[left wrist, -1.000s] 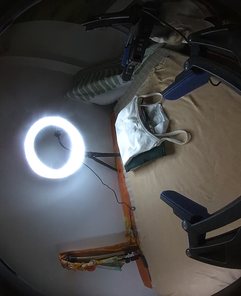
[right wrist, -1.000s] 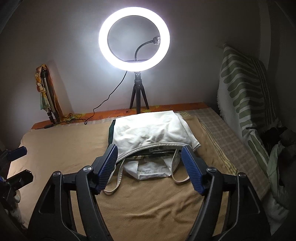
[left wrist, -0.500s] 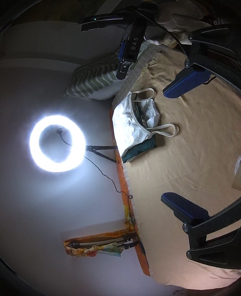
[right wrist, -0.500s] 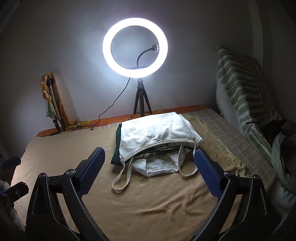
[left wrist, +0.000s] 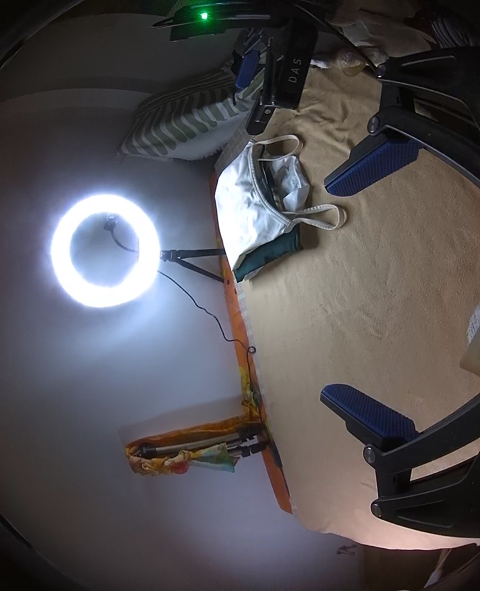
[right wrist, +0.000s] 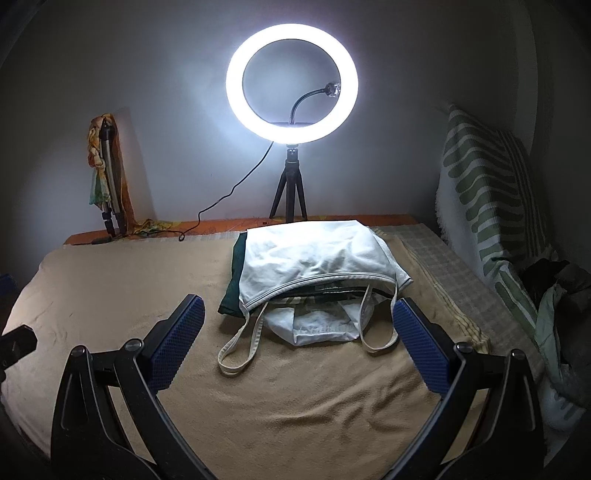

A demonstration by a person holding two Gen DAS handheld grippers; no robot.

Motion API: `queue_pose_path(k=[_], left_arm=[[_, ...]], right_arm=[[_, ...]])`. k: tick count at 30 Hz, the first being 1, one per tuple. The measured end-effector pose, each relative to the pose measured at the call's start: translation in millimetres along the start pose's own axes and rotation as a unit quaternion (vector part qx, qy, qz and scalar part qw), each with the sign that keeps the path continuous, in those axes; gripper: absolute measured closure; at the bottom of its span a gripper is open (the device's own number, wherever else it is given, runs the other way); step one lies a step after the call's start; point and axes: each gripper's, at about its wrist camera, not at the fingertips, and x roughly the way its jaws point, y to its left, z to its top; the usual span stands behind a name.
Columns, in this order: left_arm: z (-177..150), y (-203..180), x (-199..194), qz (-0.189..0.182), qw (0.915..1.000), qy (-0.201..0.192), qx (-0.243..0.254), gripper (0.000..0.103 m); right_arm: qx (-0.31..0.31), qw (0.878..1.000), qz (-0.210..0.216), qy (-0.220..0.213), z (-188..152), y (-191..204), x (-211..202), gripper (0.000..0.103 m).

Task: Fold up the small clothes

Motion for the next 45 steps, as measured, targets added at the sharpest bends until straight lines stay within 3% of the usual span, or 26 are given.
queue_pose_path(k=[45], left_arm=[[4,7,-6,0.004,0.9999,-0.01,0.001,0.0]], right_arm=[[0.016,1.0,0.016,0.018,-3,-8,13,0.0]])
